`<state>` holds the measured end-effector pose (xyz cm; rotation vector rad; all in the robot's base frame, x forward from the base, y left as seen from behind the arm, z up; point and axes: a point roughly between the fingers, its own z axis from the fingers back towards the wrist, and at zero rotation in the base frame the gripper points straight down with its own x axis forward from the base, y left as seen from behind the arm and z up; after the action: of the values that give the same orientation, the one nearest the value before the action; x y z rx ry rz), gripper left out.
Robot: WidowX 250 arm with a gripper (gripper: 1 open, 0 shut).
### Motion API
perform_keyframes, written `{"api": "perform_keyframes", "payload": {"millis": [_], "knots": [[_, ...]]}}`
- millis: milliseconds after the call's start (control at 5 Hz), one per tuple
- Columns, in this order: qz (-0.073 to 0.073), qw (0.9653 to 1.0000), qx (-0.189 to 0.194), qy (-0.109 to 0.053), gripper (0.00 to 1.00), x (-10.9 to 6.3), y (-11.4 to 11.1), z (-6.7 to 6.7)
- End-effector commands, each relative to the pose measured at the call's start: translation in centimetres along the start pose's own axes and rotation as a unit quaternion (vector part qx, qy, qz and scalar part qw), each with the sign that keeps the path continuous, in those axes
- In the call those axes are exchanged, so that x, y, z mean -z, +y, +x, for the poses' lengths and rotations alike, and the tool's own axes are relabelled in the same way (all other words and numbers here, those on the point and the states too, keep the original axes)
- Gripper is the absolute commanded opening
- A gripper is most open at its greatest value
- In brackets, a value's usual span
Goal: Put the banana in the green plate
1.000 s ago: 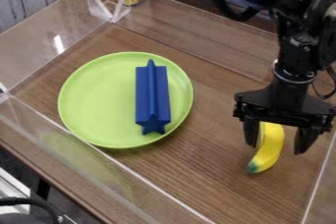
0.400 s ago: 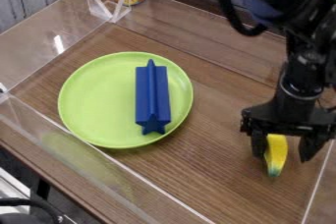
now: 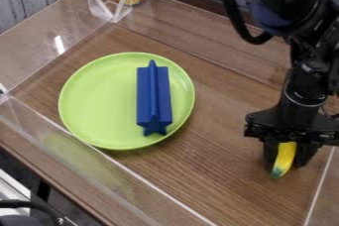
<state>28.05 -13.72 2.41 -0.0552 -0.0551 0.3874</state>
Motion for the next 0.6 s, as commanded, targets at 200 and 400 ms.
{"api": "perform_keyframes", "payload": {"millis": [200,400], "knots": [[-0.012,0.9989,0.046,-0.009,0.0,-3.1,0.6,1.0],[-0.013,0.9964,0.084,-0.007,0.0,-5.7,1.5,0.8]]}}
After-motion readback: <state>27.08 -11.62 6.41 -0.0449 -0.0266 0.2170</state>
